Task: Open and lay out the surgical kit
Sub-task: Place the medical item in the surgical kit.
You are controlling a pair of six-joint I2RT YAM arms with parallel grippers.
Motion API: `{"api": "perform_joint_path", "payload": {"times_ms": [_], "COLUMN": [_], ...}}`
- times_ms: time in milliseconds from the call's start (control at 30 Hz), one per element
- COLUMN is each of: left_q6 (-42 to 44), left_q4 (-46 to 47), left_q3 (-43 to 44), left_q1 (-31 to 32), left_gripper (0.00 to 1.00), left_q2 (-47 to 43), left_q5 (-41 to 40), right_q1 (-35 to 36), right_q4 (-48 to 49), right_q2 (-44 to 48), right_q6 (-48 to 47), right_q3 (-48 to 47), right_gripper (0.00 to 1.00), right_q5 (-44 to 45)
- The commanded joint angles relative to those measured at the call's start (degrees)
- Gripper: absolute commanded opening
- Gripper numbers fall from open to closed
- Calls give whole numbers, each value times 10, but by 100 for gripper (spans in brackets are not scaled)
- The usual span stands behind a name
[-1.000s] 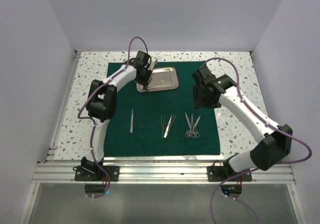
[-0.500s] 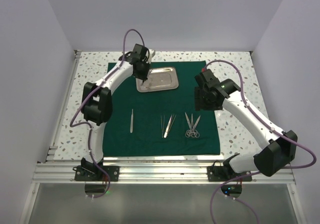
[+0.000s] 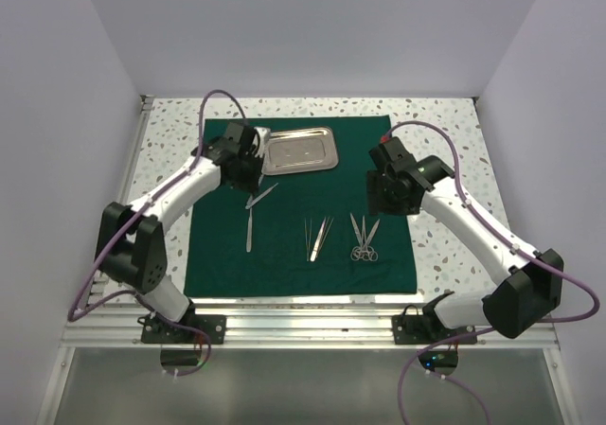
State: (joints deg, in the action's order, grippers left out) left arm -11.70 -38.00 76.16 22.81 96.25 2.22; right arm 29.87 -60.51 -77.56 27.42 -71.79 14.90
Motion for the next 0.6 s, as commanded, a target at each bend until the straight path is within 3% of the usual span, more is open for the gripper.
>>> {"api": "perform_joint_path", "payload": {"times_ms": [0, 233, 400, 467, 500, 533, 567], "left_q6": [-53, -139, -162, -167, -171, -174, -177], "left_q4": [17, 0, 11, 24, 28, 33, 35], "left_q3": [-78, -228, -289, -298, -301, -300, -298], "left_q1": [20, 49, 51, 51, 51, 51, 52], "left_gripper": [0, 0, 0, 12, 27, 34, 47], "left_q2": [-88, -242, -270, -262, -253, -247, -243], "left_q5": [5, -3, -20, -20, -20, -20, -37], "right_q1": [-2, -2, -2, -2, -2, -2, -3], "right_q4": [18, 29, 37, 40, 41, 40, 39], "right_q2": [18, 17, 16, 15, 14, 14, 15], "right_q6": [3, 4, 7, 7, 7, 7, 6], "right_q3": [9, 26, 37, 38, 38, 38, 37], "right_gripper": [67, 67, 66, 66, 66, 66, 66], "right_q5": [-18, -40, -55, -60, -63, -63, -63]}}
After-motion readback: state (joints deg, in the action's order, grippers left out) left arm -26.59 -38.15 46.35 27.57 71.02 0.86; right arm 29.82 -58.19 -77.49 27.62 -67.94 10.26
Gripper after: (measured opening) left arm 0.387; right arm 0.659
